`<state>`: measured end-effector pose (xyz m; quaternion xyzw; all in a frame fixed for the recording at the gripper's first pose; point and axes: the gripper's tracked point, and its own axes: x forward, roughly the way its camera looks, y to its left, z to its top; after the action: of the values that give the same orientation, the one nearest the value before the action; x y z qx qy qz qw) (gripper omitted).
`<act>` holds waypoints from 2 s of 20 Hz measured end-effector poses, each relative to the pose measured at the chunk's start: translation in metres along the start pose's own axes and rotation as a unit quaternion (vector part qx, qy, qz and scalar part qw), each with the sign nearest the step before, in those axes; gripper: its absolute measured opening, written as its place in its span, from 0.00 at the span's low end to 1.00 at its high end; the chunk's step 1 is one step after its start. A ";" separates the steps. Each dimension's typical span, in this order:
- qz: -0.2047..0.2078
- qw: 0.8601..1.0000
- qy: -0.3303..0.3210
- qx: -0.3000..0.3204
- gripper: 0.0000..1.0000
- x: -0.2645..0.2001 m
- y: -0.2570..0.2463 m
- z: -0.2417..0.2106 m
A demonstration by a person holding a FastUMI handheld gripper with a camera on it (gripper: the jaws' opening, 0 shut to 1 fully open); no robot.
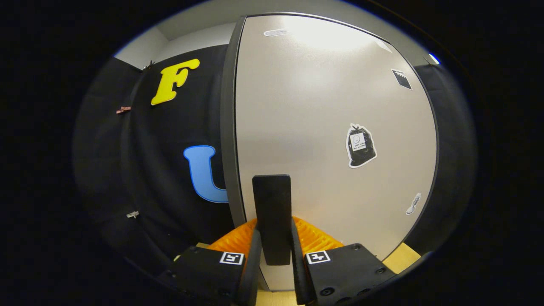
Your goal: Open the shoe cabinet door, grab the shoes and put them into the shoe cabinet, then close the shoe cabinet door.
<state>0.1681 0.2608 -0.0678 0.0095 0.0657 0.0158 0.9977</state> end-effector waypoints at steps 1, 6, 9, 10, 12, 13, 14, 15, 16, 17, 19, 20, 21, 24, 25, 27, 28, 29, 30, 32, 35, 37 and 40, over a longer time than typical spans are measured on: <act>-0.003 1.000 -0.001 -0.004 0.37 -0.002 0.000 0.002; 0.024 1.000 0.000 -0.006 0.22 -0.014 0.000 0.001; 0.046 0.999 -0.018 -0.012 0.22 -0.050 -0.003 0.002; 0.051 0.998 -0.020 -0.013 0.22 -0.059 -0.005 0.004; 0.055 0.998 -0.030 -0.015 0.22 -0.082 -0.010 0.009; 0.058 0.998 -0.035 -0.020 0.22 -0.097 -0.015 0.010; 0.061 0.997 -0.038 -0.022 0.22 -0.110 -0.021 0.011; 0.068 0.997 -0.037 -0.020 0.22 -0.121 -0.029 0.010; 0.077 0.996 -0.035 -0.017 0.21 -0.129 -0.033 0.010; 0.087 0.996 -0.030 -0.015 0.21 -0.134 -0.037 0.011; 0.107 0.994 -0.026 -0.014 0.21 -0.148 -0.046 0.012; 0.113 0.993 -0.025 -0.014 0.21 -0.155 -0.051 0.011; 0.117 0.993 -0.026 -0.013 0.21 -0.161 -0.058 0.010; 0.122 0.992 -0.026 -0.012 0.21 -0.179 -0.076 0.011; 0.123 0.992 -0.026 -0.012 0.21 -0.184 -0.082 0.012; 0.124 0.992 -0.023 -0.007 0.21 -0.194 -0.097 0.010; 0.123 0.992 -0.022 -0.006 0.21 -0.200 -0.105 0.010; 0.122 0.992 -0.022 -0.007 0.21 -0.205 -0.113 0.011; 0.120 0.993 -0.021 -0.006 0.21 -0.210 -0.123 0.011; 0.117 0.993 -0.017 -0.004 0.21 -0.219 -0.144 0.011; 0.120 0.993 -0.011 -0.009 0.21 -0.229 -0.176 0.010; 0.126 0.992 -0.007 -0.011 0.20 -0.234 -0.198 0.011; 0.137 0.991 0.002 -0.002 0.20 -0.236 -0.230 0.011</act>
<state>-0.0569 0.0234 -0.0305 0.0161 0.0655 0.1523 0.9860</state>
